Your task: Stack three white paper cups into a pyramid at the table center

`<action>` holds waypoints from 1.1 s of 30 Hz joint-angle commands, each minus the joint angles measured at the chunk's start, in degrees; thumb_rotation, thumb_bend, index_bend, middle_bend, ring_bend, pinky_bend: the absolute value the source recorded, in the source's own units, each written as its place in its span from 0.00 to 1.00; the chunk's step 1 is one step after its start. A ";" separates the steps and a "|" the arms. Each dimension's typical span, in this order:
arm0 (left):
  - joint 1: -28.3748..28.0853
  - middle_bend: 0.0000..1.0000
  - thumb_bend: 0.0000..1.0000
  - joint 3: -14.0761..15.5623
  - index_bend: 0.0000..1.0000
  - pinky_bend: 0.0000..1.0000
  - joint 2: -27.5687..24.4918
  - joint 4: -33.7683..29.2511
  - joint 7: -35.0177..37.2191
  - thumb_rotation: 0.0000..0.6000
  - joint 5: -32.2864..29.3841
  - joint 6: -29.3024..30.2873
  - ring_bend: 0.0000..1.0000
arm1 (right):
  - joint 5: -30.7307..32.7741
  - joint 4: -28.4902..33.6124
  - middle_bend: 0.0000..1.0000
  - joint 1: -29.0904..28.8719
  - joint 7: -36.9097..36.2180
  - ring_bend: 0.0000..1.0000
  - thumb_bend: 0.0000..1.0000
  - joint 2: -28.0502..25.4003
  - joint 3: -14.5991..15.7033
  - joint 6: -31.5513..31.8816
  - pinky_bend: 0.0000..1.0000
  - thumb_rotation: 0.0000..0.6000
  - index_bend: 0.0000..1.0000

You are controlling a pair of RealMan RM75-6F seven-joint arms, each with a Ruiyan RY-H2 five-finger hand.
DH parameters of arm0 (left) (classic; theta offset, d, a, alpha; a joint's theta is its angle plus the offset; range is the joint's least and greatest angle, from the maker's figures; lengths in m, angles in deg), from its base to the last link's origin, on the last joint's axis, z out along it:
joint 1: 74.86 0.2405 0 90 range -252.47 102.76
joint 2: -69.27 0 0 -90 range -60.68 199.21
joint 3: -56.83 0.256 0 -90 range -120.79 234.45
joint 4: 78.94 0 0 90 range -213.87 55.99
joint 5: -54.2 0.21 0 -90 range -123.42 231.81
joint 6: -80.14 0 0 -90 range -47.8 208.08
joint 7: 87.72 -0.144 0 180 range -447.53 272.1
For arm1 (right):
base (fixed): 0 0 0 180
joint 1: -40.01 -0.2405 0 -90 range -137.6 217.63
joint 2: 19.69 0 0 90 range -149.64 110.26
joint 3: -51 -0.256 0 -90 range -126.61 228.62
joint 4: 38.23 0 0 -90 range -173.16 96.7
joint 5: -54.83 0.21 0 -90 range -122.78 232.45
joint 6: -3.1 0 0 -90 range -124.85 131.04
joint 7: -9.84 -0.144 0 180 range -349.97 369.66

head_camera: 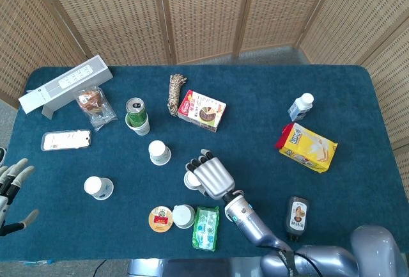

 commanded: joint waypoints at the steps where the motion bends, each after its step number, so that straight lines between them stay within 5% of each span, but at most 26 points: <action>1: -0.01 0.00 0.31 0.04 0.00 0.00 0.02 -0.03 -0.10 1.00 0.03 -0.06 0.00 | -0.12 0.14 0.47 -0.19 0.42 0.37 0.29 0.24 0.18 0.01 0.24 1.00 0.40; 11: -0.04 0.00 0.31 0.05 0.00 0.00 0.07 0.00 -0.19 1.00 -0.04 -0.10 0.00 | 0.76 0.36 0.47 -0.42 1.11 0.37 0.26 0.86 -0.16 0.42 0.24 1.00 0.39; 21: 0.01 0.00 0.31 0.12 0.00 0.00 0.14 -0.05 -0.46 1.00 0.14 0.01 0.00 | -0.31 2.53 0.43 -0.13 -0.32 0.37 0.22 -0.84 -0.39 1.42 0.24 1.00 0.00; 33: 0.05 0.00 0.31 0.15 0.00 0.00 0.25 -0.10 -0.82 1.00 0.13 0.03 0.00 | -0.16 2.74 0.28 0.08 -1.31 0.35 0.21 -1.96 0.13 1.13 0.24 1.00 0.00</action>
